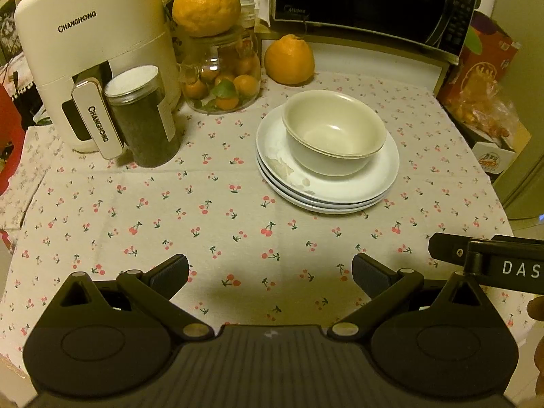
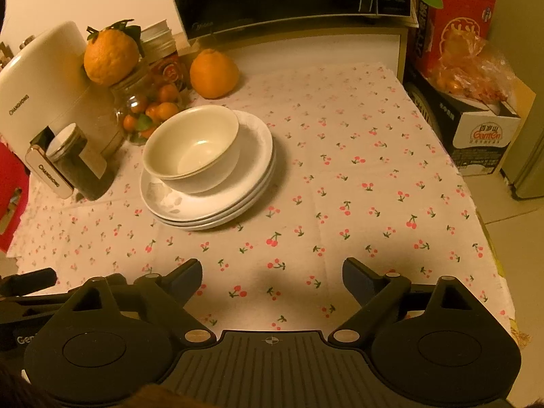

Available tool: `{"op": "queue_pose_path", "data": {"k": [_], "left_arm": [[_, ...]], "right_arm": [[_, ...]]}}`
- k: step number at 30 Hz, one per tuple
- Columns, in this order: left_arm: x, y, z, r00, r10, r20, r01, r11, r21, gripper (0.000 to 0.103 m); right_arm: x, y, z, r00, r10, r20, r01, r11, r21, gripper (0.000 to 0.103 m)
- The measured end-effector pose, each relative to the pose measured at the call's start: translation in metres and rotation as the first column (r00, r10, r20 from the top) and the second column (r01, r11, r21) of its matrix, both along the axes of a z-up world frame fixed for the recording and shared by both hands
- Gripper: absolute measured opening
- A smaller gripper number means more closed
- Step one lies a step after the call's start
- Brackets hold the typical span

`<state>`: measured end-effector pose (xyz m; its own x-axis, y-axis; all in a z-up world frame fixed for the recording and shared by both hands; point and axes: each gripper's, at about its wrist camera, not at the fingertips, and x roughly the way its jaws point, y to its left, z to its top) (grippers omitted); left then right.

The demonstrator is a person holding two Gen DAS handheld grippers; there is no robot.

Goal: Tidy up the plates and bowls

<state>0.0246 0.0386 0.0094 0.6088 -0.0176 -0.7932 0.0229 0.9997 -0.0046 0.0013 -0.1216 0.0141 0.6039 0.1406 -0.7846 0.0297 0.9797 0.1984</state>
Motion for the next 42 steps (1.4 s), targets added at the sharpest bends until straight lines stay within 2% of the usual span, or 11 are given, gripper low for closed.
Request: {"op": "queue_pose_path", "data": {"k": [42], "left_arm": [[-0.0010,-0.0004,-0.0025,1.000,0.000,-0.020,0.000,1.000,0.001,0.103]], "right_arm": [[-0.0025,0.0010,0.0000,1.000,0.007,-0.002,-0.007,1.000,-0.023,0.092]]}}
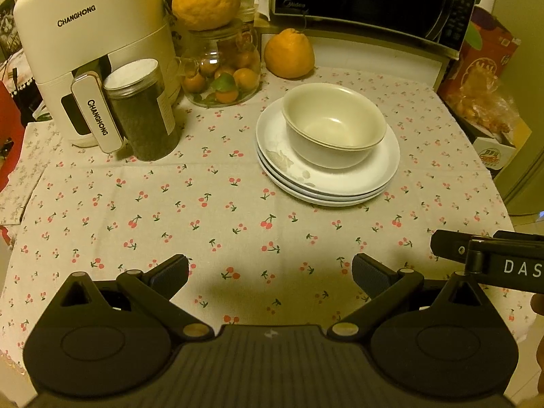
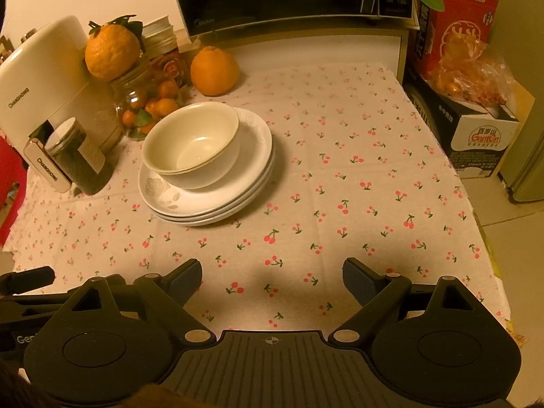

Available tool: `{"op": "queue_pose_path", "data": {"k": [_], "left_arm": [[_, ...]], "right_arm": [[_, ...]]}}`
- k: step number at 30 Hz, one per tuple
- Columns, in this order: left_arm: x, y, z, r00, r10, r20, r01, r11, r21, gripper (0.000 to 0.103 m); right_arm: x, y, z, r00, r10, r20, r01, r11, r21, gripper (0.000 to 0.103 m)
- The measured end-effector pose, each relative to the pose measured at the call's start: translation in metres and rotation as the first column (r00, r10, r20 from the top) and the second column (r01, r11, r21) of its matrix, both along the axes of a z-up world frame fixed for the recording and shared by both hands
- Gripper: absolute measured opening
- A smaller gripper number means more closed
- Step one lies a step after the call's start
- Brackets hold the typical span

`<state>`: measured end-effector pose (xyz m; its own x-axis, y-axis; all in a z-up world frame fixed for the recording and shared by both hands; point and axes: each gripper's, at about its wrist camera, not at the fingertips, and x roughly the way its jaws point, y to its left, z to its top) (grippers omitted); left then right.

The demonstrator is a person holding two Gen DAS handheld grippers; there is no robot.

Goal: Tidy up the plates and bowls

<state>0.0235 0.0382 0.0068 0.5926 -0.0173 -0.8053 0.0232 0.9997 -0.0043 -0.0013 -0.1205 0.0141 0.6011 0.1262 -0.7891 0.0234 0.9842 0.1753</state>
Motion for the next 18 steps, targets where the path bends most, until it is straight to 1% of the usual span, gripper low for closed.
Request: {"op": "queue_pose_path", "data": {"k": [16,18], "left_arm": [[-0.0006,-0.0014,-0.0010,1.000,-0.009,0.000,0.009,1.000,0.012,0.102],[-0.0002,-0.0015,-0.0013,1.000,-0.014,-0.006,0.014,1.000,0.005,0.102]], "right_arm": [[0.0003,-0.0003,-0.0008,1.000,-0.008,-0.003,0.008,1.000,-0.015,0.092],[0.0003,0.0000,-0.0009,1.000,-0.011,-0.003,0.011,1.000,-0.019,0.092]]}}
